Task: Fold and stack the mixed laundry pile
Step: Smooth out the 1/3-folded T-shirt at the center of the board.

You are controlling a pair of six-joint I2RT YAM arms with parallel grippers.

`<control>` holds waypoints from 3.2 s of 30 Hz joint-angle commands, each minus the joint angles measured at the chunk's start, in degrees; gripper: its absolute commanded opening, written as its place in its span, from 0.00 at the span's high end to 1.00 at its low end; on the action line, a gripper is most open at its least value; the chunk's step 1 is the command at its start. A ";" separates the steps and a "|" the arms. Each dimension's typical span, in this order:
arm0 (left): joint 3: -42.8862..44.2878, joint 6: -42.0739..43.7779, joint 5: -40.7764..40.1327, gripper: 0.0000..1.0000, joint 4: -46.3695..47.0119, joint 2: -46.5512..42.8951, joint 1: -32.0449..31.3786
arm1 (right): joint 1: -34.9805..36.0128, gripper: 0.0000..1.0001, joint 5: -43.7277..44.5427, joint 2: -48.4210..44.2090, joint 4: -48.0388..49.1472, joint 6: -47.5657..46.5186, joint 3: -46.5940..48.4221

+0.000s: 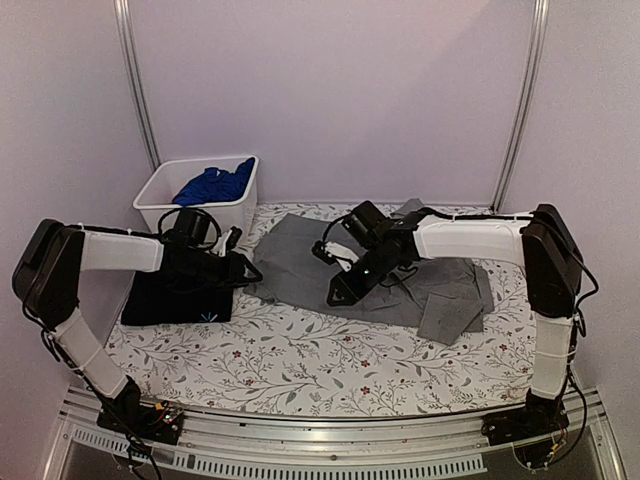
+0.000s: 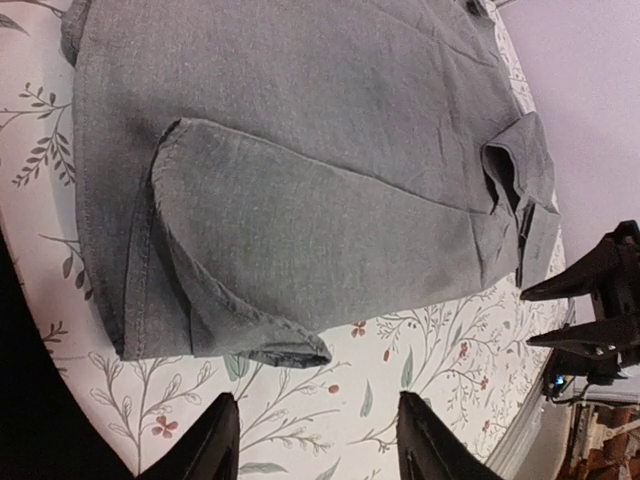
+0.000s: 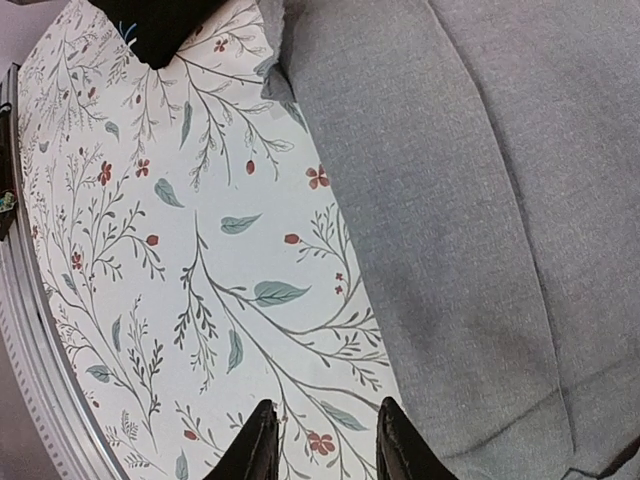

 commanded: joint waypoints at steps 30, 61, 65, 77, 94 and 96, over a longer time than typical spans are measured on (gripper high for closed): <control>-13.19 25.63 -6.08 0.56 20.38 -2.41 -9.02 | 2.88 1.00 12.33 12.56 -3.27 -4.30 7.49; -4.47 55.16 -22.37 0.70 6.85 4.74 -22.17 | -7.25 1.00 -1.29 6.18 -0.99 -0.59 0.89; -2.85 55.64 -24.34 0.70 10.29 6.53 -22.30 | -7.34 1.00 -1.29 5.83 -0.98 -0.46 0.27; -1.47 57.86 -28.38 0.72 12.71 9.59 -22.97 | -7.34 1.00 -1.70 5.38 -0.76 -0.22 -0.39; -2.50 59.01 -32.12 1.00 11.92 10.20 -23.40 | -8.04 1.00 -1.50 5.15 -0.72 -0.12 -0.97; -4.20 59.39 -34.27 1.00 11.56 8.76 -23.31 | -8.29 1.00 -1.29 4.97 -0.63 0.02 -1.13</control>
